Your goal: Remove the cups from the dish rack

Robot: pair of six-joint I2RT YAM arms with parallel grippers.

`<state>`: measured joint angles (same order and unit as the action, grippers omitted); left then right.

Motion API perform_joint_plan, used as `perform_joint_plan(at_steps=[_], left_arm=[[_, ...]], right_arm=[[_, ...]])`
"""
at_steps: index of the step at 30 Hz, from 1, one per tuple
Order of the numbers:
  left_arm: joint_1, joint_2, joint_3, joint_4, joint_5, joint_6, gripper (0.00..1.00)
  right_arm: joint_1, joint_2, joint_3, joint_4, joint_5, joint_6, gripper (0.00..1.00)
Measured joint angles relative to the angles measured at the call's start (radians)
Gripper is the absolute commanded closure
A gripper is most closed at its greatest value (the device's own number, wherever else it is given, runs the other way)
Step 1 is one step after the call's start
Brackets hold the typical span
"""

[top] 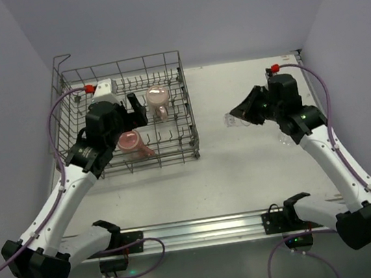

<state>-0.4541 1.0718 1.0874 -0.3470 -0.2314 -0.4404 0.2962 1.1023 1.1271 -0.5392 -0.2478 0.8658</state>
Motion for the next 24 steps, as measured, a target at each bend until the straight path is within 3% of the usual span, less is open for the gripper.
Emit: perform_joint_plan(at_steps=[5,10,18,24], left_arm=[[0.0,0.041,0.009,-0.121,-0.13,-0.019,0.0],[0.0,0.043,0.018,-0.167,-0.182,-0.032,0.0],[0.0,0.043,0.04,-0.198,-0.195,-0.038,0.0],[0.002,0.037,0.041,-0.223,-0.221,-0.037,0.0]], right_arm=[[-0.006,0.039,0.004,-0.165,0.314,-0.119,1.0],[-0.013,0.16,-0.025,-0.216,0.508,-0.167,1.0],[-0.029,0.415,-0.033,-0.212,0.618,-0.194,1.0],[-0.044,0.512,-0.008,-0.205,0.632,-0.208,1.0]])
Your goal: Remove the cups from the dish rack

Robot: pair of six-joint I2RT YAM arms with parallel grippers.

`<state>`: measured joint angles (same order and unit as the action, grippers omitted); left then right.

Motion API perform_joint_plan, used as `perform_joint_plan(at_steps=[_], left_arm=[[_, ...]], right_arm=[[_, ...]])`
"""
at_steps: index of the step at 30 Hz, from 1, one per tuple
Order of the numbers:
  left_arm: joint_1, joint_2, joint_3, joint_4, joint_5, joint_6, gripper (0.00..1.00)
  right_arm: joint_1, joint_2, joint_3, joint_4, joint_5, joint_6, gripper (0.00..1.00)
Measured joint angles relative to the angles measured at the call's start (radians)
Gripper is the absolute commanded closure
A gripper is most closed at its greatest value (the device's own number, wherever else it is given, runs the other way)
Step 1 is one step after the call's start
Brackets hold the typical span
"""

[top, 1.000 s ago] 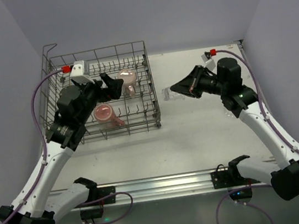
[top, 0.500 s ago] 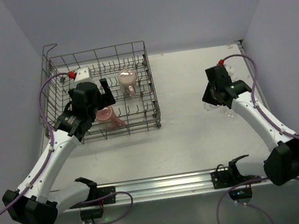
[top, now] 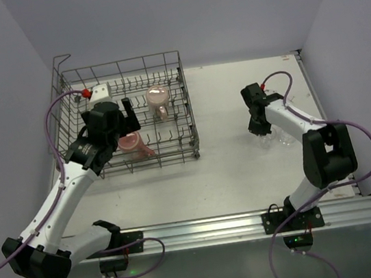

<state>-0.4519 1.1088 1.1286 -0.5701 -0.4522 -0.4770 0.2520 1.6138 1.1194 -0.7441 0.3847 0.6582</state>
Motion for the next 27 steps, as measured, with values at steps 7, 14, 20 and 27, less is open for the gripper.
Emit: perform_joint_plan(at_steps=[7,14,20,27], left_arm=[[0.021,0.025,0.019,-0.055,-0.023,0.007,0.0],[0.035,0.075,0.024,-0.105,-0.034,0.009,0.0],[0.041,0.075,0.024,-0.111,-0.043,0.011,0.0],[0.05,0.091,0.024,-0.111,-0.048,0.018,0.0]], right_arm=[[-0.006,0.058,0.005,0.02,-0.003,-0.015,1.0],[-0.01,0.069,0.005,0.037,-0.008,-0.027,1.0],[-0.012,0.069,0.001,0.056,-0.009,-0.033,0.85],[-0.012,0.056,-0.035,0.076,-0.017,-0.046,0.61]])
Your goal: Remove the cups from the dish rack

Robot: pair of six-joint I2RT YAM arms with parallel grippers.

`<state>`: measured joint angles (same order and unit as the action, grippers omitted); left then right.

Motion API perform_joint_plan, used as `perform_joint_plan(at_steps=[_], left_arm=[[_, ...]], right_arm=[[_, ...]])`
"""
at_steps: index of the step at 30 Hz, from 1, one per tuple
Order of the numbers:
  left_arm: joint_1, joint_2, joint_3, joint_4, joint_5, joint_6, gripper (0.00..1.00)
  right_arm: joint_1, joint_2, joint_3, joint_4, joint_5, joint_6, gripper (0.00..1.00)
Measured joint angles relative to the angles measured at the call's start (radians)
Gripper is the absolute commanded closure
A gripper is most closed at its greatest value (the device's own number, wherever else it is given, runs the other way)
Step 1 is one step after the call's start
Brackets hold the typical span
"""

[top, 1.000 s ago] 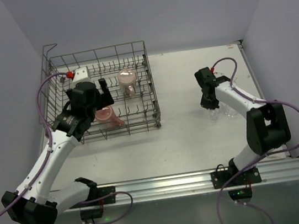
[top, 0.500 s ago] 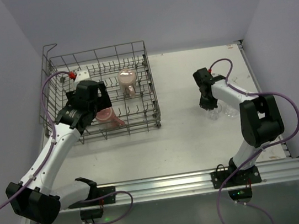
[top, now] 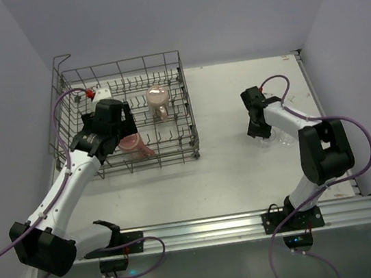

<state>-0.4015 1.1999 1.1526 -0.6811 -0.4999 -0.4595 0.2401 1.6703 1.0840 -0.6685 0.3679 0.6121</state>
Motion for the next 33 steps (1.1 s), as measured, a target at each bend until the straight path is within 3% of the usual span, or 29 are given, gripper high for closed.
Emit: perform_joint_plan(at_steps=[6,13,21,33], left_arm=[[0.002,0.066,0.025,0.0,0.013,0.0,0.0],[-0.002,0.18,0.151,-0.002,0.027,-0.008,0.0],[-0.046,0.353,0.316,-0.019,0.013,-0.048,0.0],[-0.103,0.615,0.586,-0.094,-0.03,-0.134,0.0]], right_arm=[[0.0,-0.061,-0.013,0.0,-0.004,-0.005,0.45],[0.003,-0.186,-0.013,-0.023,-0.012,-0.006,0.39],[0.023,-0.356,-0.011,-0.098,0.008,0.002,0.23],[0.028,-0.539,-0.005,-0.141,-0.002,-0.005,0.19]])
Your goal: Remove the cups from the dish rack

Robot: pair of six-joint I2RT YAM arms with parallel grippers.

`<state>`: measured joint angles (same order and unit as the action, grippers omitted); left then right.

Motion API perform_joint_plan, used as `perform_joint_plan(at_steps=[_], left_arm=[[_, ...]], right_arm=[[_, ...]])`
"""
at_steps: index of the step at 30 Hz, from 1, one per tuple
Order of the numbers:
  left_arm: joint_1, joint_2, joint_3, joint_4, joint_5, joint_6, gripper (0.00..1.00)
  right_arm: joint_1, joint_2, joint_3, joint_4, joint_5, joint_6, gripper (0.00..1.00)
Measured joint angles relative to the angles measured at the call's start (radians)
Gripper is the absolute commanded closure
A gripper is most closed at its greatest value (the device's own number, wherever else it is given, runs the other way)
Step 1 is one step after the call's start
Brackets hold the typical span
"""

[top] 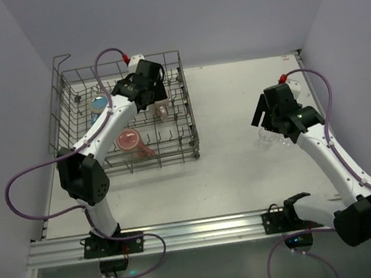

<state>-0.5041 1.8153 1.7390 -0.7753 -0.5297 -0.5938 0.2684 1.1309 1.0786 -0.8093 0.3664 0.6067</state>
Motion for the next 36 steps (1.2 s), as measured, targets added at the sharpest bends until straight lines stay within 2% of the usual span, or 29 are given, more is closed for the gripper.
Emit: perform_joint_plan(at_steps=[6,19,36], left_arm=[[-0.003,0.094,0.109,-0.008,0.011,-0.011,0.0],[-0.003,0.213,0.219,-0.024,0.046,-0.026,0.0],[-0.003,0.28,0.257,-0.027,0.066,-0.024,0.0]], right_arm=[[0.0,-0.008,-0.013,0.002,-0.018,-0.006,0.19],[0.0,-0.021,-0.065,0.018,-0.047,-0.009,0.18],[0.0,-0.038,-0.103,0.048,-0.071,-0.017,0.18]])
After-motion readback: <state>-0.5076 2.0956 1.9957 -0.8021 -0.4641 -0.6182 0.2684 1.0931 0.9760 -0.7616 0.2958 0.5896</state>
